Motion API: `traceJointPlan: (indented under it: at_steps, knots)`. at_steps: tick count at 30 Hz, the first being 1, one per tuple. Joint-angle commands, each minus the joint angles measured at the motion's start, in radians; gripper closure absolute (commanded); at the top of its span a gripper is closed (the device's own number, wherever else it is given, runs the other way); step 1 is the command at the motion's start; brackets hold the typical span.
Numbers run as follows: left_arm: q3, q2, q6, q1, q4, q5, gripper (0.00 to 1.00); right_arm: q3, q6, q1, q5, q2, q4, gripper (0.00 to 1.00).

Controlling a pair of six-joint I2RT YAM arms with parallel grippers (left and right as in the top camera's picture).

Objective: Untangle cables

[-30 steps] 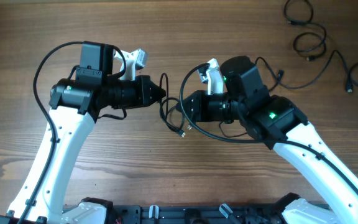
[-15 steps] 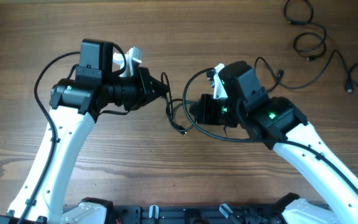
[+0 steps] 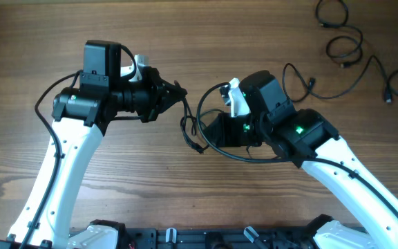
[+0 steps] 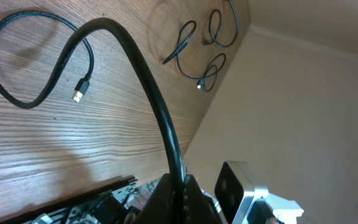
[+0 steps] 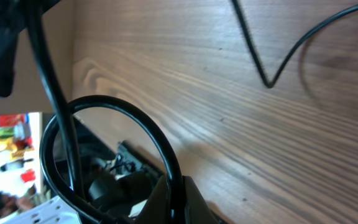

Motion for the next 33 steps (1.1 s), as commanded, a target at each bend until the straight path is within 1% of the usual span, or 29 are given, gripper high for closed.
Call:
traceJointPlan:
  at_steps: [1, 2, 6, 9, 12, 16, 17, 18, 19, 21, 22, 24, 25, 26, 27, 29, 31, 33]
  knots:
    - [0.010, -0.002, -0.043, 0.010, 0.014, -0.033, 0.96, -0.003, -0.048, 0.016, -0.136, 0.008, 0.000, 0.96]
    - [0.010, -0.002, -0.066, 0.010, 0.014, -0.033, 0.96, -0.003, -0.090, 0.016, -0.132, 0.008, -0.013, 0.96]
    - [0.010, -0.002, -0.134, 0.010, 0.020, -0.048, 0.96, -0.003, -0.143, 0.017, -0.098, 0.008, -0.075, 0.96]
    - [0.010, -0.002, -0.175, 0.010, 0.032, -0.047, 0.96, -0.003, -0.150, 0.018, 0.050, 0.008, -0.134, 0.96]
    - [0.010, -0.002, -0.219, 0.010, 0.033, -0.047, 0.96, -0.003, -0.148, 0.018, 0.130, 0.008, -0.141, 0.96]
    - [0.010, -0.002, -0.225, 0.010, 0.032, -0.047, 0.96, -0.003, -0.029, 0.018, 0.315, 0.008, -0.148, 0.96]
    - [0.010, -0.002, -0.220, 0.010, 0.030, -0.047, 0.73, -0.003, -0.012, 0.018, 0.312, 0.008, -0.139, 0.96]
    - [0.010, -0.002, -0.214, 0.010, 0.019, -0.048, 0.47, -0.003, -0.019, 0.018, 0.272, 0.008, -0.117, 0.96]
    - [0.010, -0.002, -0.209, 0.010, 0.000, -0.048, 0.25, -0.003, -0.021, 0.018, 0.238, 0.008, -0.095, 0.96]
    - [0.010, -0.002, -0.160, 0.010, -0.010, -0.048, 0.07, -0.002, -0.020, 0.018, 0.207, 0.008, -0.046, 0.96]
    - [0.010, -0.002, -0.137, 0.010, -0.027, -0.048, 0.03, -0.002, -0.017, 0.018, 0.208, 0.008, -0.006, 0.96]
    - [0.010, -0.002, -0.134, 0.009, -0.091, -0.057, 0.04, -0.002, 0.017, 0.017, 0.208, 0.008, 0.060, 0.96]
    - [0.010, -0.002, -0.127, 0.009, -0.119, -0.062, 0.06, -0.002, 0.034, 0.017, 0.209, 0.008, 0.080, 0.96]
    - [0.010, -0.002, -0.102, 0.009, -0.139, -0.067, 0.11, -0.002, 0.056, 0.017, 0.208, 0.008, 0.103, 0.96]
    - [0.010, -0.002, -0.080, 0.009, -0.161, -0.073, 0.21, -0.002, 0.071, 0.017, 0.208, 0.008, 0.119, 0.96]
    - [0.010, -0.002, -0.074, 0.009, -0.201, -0.074, 0.38, -0.002, 0.084, 0.017, 0.213, 0.008, 0.136, 0.96]
    - [0.010, -0.002, -0.058, 0.009, -0.206, -0.074, 0.56, -0.002, 0.084, 0.017, 0.272, 0.008, 0.131, 0.96]
    - [0.010, -0.002, -0.056, 0.009, -0.217, -0.074, 0.65, -0.002, 0.082, 0.017, 0.302, 0.008, 0.122, 0.96]
